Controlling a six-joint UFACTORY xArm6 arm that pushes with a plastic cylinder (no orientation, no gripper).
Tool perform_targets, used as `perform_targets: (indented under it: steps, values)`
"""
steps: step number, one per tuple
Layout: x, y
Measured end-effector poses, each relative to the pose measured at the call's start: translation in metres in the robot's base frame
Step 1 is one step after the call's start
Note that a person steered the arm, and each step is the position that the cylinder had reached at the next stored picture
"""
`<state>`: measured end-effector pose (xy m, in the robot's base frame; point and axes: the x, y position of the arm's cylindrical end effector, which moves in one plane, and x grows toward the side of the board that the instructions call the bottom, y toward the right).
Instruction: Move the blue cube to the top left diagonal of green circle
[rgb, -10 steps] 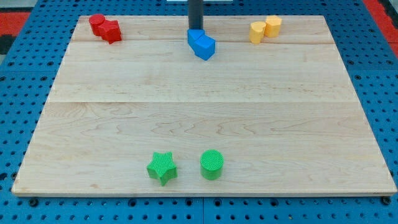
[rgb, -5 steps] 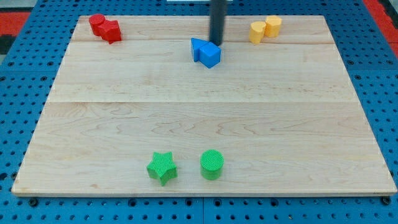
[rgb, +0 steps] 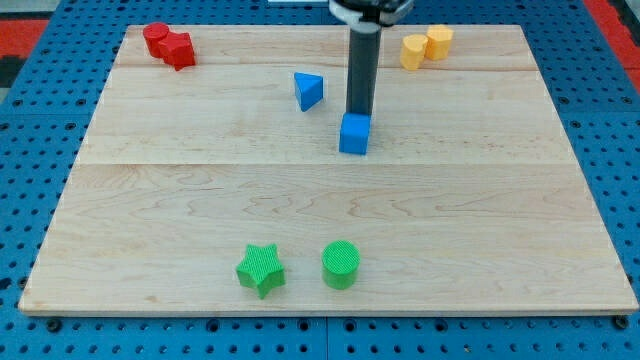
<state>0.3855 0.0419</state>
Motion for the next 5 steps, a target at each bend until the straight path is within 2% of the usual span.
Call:
perform_targets:
  steps: [2,3,4,5]
  values:
    - [0.101,-0.076]
    - [0.069,-0.036]
    - [0.044,-0.029]
    - [0.097,-0.012]
